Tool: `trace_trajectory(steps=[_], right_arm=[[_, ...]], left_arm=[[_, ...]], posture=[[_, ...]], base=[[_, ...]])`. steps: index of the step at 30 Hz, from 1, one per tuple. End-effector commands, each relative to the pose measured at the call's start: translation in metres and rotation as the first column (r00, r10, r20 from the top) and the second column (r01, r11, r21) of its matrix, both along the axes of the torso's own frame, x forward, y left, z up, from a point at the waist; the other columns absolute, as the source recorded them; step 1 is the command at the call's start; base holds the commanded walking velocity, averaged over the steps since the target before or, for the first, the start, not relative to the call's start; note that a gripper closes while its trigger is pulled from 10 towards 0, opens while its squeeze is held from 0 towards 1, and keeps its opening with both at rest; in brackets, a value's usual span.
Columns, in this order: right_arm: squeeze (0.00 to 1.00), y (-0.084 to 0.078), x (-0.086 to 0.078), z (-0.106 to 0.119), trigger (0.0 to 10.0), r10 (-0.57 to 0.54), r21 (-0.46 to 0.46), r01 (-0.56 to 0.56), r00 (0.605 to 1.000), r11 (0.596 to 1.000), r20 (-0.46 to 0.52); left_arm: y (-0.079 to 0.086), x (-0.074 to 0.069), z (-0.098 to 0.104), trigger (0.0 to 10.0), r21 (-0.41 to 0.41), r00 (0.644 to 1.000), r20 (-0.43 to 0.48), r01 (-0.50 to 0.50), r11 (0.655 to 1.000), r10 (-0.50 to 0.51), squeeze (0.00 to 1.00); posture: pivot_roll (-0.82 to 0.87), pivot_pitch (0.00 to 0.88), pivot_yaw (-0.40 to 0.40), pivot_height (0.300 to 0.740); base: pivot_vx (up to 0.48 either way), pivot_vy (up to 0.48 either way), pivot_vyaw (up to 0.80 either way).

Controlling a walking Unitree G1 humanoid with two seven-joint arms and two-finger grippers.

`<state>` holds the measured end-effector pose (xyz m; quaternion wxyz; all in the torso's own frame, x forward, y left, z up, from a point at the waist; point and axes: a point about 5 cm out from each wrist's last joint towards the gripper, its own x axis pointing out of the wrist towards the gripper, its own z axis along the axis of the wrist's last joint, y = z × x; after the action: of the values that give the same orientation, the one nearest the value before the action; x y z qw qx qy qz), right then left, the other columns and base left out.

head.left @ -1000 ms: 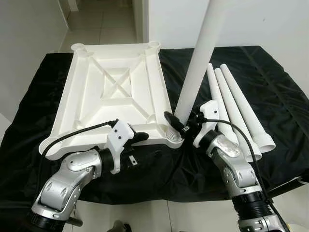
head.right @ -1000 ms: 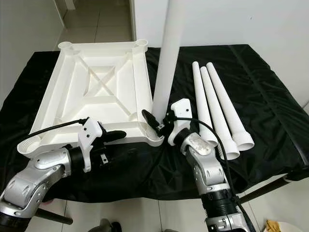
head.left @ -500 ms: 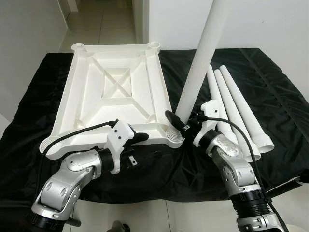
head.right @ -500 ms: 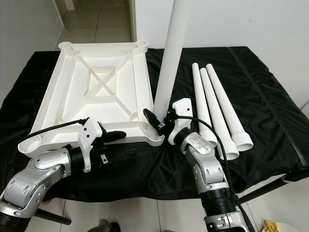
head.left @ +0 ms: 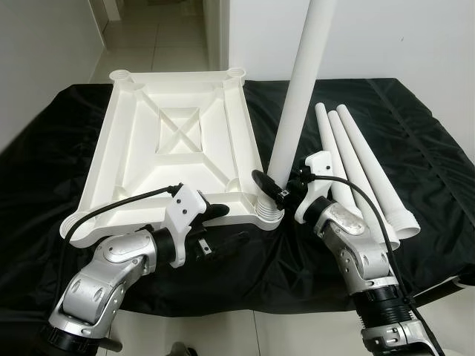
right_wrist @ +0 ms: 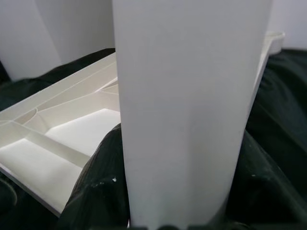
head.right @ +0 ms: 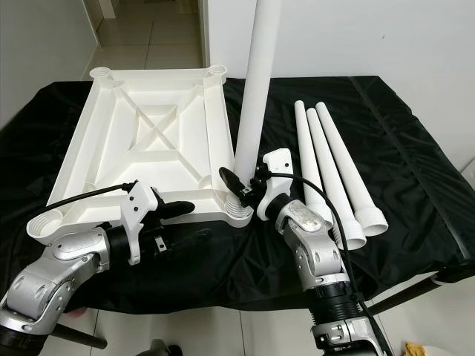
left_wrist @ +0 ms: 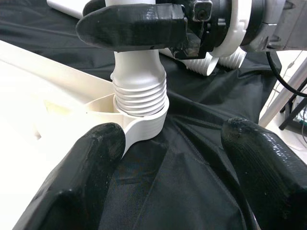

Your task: Building children table

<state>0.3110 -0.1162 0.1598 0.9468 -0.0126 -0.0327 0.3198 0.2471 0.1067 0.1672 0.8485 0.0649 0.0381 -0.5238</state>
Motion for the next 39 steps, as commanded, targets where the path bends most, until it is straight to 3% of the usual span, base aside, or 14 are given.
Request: trace_trajectory(steps=[1, 10, 15, 21, 26, 30, 36, 39], right_arm=[[0.00, -0.022, -0.018, -0.071, 10.0, -0.100, -0.176, 0.056, 0.963, 0.983, -0.249], [0.00, -0.032, -0.038, -0.076, 10.0, -0.156, -0.048, 0.150, 0.972, 0.987, -0.175], [0.00, -0.038, -0.041, -0.079, 10.0, -0.201, -0.007, 0.203, 0.968, 0.979, -0.153], [0.00, -0.040, -0.038, -0.075, 10.0, -0.214, -0.069, 0.209, 0.974, 0.975, -0.073], [0.00, -0.032, -0.038, -0.067, 10.0, -0.127, -0.172, 0.128, 0.992, 0.977, 0.017], [0.00, -0.023, -0.038, -0.063, 10.0, -0.035, -0.290, 0.057, 0.996, 0.955, 0.079], [0.00, -0.025, -0.036, -0.064, 10.0, -0.070, -0.228, 0.082, 0.996, 0.970, 0.063], [0.00, -0.032, -0.034, -0.078, 10.0, -0.135, -0.157, 0.123, 0.989, 0.980, -0.066]], left_arm=[[-0.001, -0.003, 0.001, 10.0, 0.004, 1.000, 0.010, -0.001, 1.000, 0.001, 0.00], [0.000, -0.004, 0.000, 10.0, 0.003, 1.000, 0.006, -0.011, 1.000, 0.011, 0.00], [0.001, -0.004, 0.000, 10.0, 0.004, 1.000, 0.006, -0.011, 1.000, 0.011, 0.00], [0.002, -0.003, 0.001, 10.0, 0.003, 1.000, 0.006, -0.015, 1.000, 0.015, 0.00], [0.003, -0.003, 0.002, 10.0, 0.000, 1.000, 0.006, -0.023, 1.000, 0.023, 0.00], [0.003, -0.004, 0.002, 10.0, -0.004, 1.000, 0.005, -0.027, 1.000, 0.027, 0.00], [0.003, -0.004, 0.002, 10.0, -0.003, 1.000, 0.006, -0.028, 1.000, 0.028, 0.00], [0.003, -0.004, 0.003, 10.0, -0.004, 0.999, 0.008, -0.031, 1.000, 0.031, 0.00]], posture=[[-0.03, 0.119, 0.041, 0.740], [-0.04, 0.128, 0.047, 0.740], [-0.04, 0.132, 0.051, 0.740], [-0.03, 0.138, 0.055, 0.740], [-0.03, 0.142, 0.052, 0.740], [-0.03, 0.146, 0.051, 0.740], [-0.03, 0.148, 0.049, 0.740], [-0.03, 0.149, 0.050, 0.740]], base=[[0.000, 0.000, 0.00], [0.000, 0.000, 0.00], [0.000, 0.000, 0.00], [0.000, 0.000, 0.00], [0.000, 0.000, 0.00], [0.000, 0.000, 0.00], [0.000, 0.000, 0.00], [0.000, 0.000, 0.00]])
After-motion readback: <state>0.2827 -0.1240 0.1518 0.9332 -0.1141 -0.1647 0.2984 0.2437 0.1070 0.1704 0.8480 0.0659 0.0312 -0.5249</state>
